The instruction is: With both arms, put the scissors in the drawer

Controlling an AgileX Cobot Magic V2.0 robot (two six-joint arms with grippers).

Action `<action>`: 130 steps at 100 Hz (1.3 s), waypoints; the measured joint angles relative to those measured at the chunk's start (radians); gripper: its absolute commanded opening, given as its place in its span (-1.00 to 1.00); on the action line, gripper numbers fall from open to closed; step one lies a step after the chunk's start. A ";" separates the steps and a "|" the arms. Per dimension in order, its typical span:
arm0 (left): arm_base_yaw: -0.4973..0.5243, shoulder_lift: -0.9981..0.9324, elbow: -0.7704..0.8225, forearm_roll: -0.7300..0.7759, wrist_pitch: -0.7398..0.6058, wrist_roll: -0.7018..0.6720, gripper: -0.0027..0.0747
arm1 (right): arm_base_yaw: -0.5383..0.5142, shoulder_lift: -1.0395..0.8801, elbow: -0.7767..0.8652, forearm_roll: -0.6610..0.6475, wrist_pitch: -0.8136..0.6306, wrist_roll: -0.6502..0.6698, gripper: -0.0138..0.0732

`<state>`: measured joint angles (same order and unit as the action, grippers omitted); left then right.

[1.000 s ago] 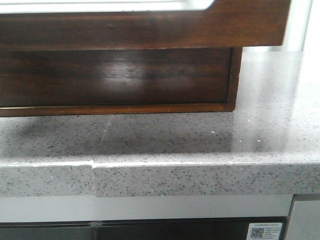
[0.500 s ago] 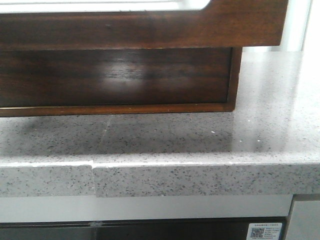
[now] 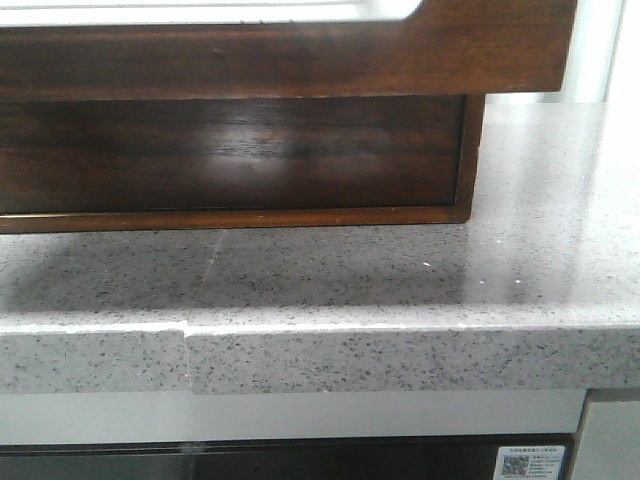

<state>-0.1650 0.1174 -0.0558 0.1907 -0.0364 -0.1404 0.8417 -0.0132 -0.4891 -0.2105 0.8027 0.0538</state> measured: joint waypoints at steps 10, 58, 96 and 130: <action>0.064 -0.063 0.057 -0.029 -0.035 0.000 -0.99 | 0.000 0.000 0.000 0.000 0.000 0.000 -0.82; 0.221 -0.122 0.057 -0.131 0.066 0.000 -0.99 | 0.000 0.000 0.002 -0.001 0.001 0.002 -0.82; 0.192 -0.122 0.057 -0.151 0.360 0.000 -0.99 | 0.000 0.000 0.002 -0.001 0.002 0.002 -0.82; 0.190 -0.122 0.057 -0.154 0.366 0.000 -0.99 | 0.000 0.000 0.002 -0.001 0.002 0.002 -0.82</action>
<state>0.0246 -0.0044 0.0012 0.0362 0.3298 -0.1404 0.8417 -0.0132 -0.4874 -0.2112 0.8049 0.0554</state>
